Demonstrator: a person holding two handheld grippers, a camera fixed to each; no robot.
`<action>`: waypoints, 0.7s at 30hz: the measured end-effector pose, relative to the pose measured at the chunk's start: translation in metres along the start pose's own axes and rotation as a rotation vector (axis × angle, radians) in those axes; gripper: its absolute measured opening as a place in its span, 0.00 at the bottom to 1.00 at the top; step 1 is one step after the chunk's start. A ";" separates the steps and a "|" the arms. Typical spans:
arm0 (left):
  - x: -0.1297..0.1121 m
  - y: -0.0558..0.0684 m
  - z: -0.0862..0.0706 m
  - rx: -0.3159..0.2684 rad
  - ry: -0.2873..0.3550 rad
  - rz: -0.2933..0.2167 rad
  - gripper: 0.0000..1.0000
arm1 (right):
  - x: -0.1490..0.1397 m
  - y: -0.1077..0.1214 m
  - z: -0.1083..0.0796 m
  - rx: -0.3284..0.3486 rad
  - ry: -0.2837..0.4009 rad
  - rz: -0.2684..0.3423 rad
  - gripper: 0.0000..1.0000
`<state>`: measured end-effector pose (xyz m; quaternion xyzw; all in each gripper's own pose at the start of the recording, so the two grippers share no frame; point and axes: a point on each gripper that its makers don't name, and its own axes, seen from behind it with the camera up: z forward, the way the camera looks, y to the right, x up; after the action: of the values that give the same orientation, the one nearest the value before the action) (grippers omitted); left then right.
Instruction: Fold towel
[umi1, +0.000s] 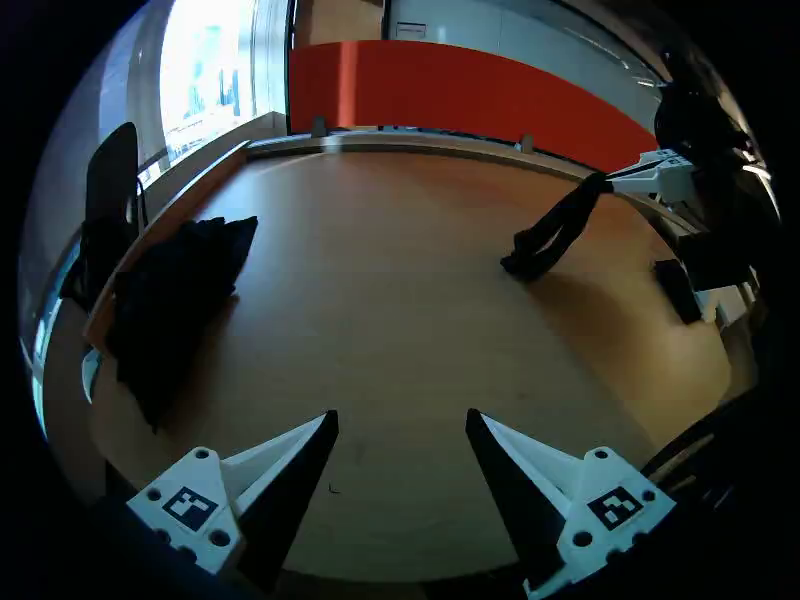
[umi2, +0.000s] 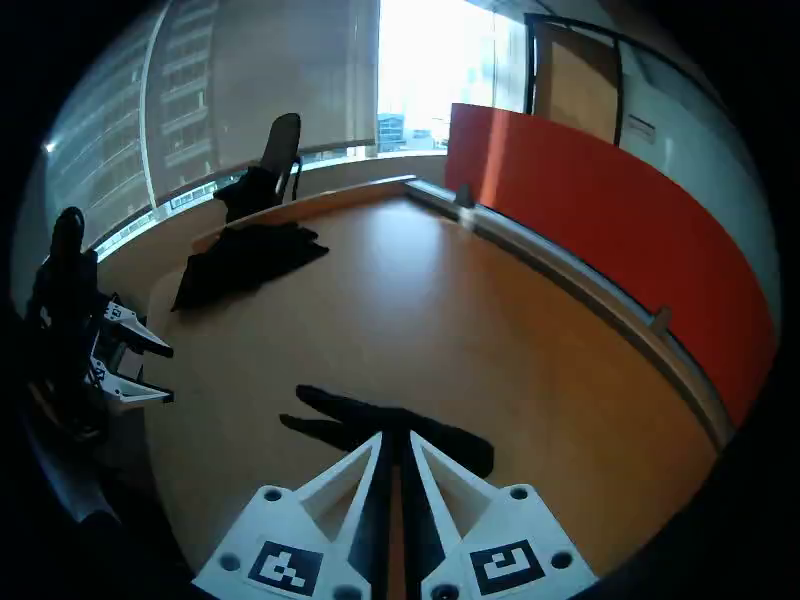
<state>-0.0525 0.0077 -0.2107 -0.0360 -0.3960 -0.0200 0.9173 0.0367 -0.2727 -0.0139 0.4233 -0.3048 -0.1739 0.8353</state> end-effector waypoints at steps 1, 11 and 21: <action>0.000 0.000 0.000 -0.001 -0.001 0.002 0.95 | 0.001 0.002 -0.003 0.000 0.000 0.001 0.04; 0.005 -0.002 0.000 -0.006 0.000 0.027 0.95 | -0.003 0.031 -0.038 -0.022 0.004 0.029 0.04; 0.007 0.007 0.001 -0.018 -0.001 0.048 0.95 | -0.020 0.081 -0.082 -0.073 0.006 0.076 0.04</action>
<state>-0.0476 0.0146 -0.2052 -0.0540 -0.3953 -0.0015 0.9170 0.0780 -0.1656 0.0078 0.3813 -0.3114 -0.1519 0.8570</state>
